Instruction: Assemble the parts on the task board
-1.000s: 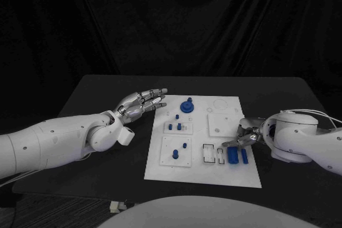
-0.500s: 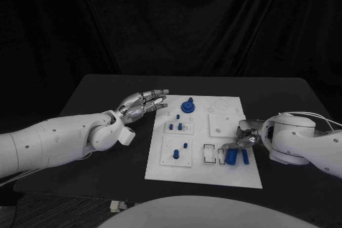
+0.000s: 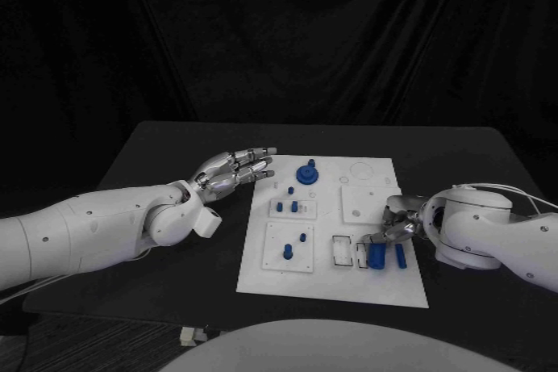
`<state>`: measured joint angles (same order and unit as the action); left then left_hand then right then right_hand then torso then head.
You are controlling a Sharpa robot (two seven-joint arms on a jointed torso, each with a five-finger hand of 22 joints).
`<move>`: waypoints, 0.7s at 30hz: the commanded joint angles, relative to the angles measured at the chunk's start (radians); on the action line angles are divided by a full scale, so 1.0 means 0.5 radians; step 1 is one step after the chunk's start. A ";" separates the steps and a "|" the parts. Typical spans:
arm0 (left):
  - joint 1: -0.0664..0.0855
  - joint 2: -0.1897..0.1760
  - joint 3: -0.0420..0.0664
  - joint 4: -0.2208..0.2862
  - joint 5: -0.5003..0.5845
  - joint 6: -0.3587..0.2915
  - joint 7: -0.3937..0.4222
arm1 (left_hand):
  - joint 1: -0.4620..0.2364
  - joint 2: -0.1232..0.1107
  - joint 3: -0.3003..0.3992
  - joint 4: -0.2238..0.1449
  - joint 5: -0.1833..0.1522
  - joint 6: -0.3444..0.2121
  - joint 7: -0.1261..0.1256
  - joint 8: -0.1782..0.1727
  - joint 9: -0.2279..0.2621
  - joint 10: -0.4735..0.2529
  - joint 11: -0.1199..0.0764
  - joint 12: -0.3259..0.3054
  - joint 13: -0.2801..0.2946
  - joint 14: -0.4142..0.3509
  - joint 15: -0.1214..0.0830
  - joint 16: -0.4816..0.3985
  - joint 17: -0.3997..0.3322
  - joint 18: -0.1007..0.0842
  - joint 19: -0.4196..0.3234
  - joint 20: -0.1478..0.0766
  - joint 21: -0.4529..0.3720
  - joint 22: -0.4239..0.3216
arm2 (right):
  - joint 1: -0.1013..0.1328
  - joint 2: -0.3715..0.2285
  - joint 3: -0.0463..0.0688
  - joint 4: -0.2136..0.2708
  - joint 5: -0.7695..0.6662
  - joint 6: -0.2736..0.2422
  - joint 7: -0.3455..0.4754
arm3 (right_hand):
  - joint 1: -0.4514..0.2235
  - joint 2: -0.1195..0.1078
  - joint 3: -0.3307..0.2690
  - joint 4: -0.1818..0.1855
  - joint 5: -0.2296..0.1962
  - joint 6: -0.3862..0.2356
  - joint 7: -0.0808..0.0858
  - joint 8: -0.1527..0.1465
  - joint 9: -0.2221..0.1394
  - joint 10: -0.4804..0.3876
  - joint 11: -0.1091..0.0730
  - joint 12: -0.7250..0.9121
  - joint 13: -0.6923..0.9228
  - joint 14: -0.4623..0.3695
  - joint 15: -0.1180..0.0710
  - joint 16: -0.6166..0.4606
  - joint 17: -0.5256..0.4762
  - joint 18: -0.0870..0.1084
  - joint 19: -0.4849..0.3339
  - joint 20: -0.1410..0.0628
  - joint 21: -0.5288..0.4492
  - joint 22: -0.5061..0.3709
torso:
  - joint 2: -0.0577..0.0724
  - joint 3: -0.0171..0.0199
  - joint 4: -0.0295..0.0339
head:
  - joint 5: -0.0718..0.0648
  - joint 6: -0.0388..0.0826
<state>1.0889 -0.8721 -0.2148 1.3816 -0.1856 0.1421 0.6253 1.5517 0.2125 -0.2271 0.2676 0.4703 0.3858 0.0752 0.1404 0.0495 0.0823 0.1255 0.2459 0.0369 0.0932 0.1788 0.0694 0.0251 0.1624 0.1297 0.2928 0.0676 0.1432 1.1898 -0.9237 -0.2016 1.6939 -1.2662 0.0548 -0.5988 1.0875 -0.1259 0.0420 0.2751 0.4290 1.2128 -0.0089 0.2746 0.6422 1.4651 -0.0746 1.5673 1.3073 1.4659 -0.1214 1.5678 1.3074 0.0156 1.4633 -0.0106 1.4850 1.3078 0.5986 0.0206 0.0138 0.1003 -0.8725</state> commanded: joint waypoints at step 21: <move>-0.006 0.009 0.002 -0.009 0.015 0.033 0.008 | 0.019 0.005 0.009 0.006 0.015 -0.004 0.012 -0.010 -0.003 -0.008 -0.001 -0.009 -0.003 0.000 0.010 -0.008 -0.002 0.009 0.006 0.001 0.008 -0.002 | 0.044 -0.065 -0.009 0.086 0.209 -0.204 -0.019 | 0.070 0.041 0.015 -0.061 0.010 -0.054 -0.027 0.112 0.191 0.211 -0.032 0.007 0.527 0.210 -0.035 0.006 0.527 0.033 0.092 -0.025 -0.060 0.440 | 0.000 0.0001 0.000 | 0.006 0.000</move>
<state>1.0873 -0.8700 -0.2148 1.3760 -0.1856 0.1467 0.6199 1.5516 0.2126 -0.2271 0.2676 0.4744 0.3859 0.0752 0.1404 0.0495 0.0823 0.1255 0.2464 0.0370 0.0932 0.1788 0.0694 0.0251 0.1624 0.1297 0.2928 0.0675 0.1434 1.2073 -0.9538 -0.2063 1.7304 -1.1891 -0.0214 -0.5990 1.0923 -0.1235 0.0325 0.2654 0.4280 1.1925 -0.0212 0.3245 0.7203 1.4671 -0.0844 1.5673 1.3081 1.4661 -0.1335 1.5678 1.3074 0.0157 1.4670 -0.0143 1.4619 1.3075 0.5987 0.0207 0.0138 0.1035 -0.8725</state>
